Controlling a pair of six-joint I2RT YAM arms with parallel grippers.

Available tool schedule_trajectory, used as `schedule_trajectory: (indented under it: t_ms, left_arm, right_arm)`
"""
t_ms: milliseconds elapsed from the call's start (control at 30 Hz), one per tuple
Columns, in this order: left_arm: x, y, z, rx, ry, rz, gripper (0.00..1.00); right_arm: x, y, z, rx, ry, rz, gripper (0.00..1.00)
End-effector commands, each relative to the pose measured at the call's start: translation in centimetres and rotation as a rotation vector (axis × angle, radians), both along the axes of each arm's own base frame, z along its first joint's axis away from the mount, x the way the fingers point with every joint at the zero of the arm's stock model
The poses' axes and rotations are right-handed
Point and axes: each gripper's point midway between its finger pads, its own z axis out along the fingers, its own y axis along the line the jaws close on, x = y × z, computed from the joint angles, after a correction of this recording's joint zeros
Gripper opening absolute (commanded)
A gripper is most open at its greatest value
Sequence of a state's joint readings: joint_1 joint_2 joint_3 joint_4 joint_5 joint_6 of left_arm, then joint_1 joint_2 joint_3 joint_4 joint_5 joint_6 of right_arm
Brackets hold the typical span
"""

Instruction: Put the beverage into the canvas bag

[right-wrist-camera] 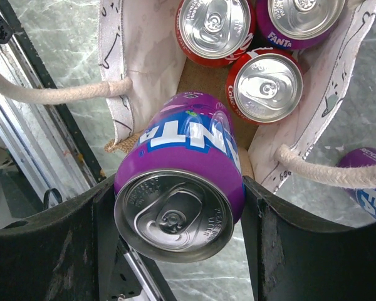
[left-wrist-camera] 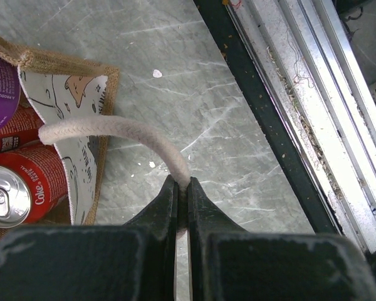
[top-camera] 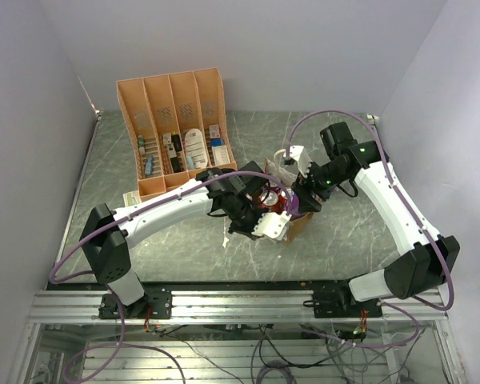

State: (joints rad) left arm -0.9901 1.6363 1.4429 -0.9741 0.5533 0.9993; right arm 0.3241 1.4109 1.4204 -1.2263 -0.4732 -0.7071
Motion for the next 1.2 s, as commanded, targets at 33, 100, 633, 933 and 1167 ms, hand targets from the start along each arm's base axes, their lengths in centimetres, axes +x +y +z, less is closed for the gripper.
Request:
schedule_trajectory:
  t_ms: [33, 100, 633, 933, 1167]
  left_arm:
    - [-1.3, 0.5, 0.3, -0.007, 0.014, -0.056, 0.07]
    - [-1.5, 0.6, 0.3, -0.010, 0.016, -0.069, 0.07]
    - [-1.9, 0.5, 0.7, -0.025, 0.032, -0.089, 0.07]
    - [-1.8, 0.4, 0.6, -0.020, 0.035, -0.088, 0.07]
    - [-1.8, 0.5, 0.4, -0.012, 0.034, -0.090, 0.07]
  right_arm:
    - [-0.4, 0.7, 0.4, 0.012, 0.038, -0.017, 0.00]
    - [-0.2, 0.9, 0.0, 0.011, 0.040, -0.020, 0.00]
    - [0.6, 3.2, -2.9, 0.003, -0.022, -0.025, 0.00]
    - [0.9, 3.4, -5.3, -0.030, -0.033, -0.038, 0.01]
    - [0.8, 3.7, -6.9, -0.022, -0.008, -0.052, 0.08]
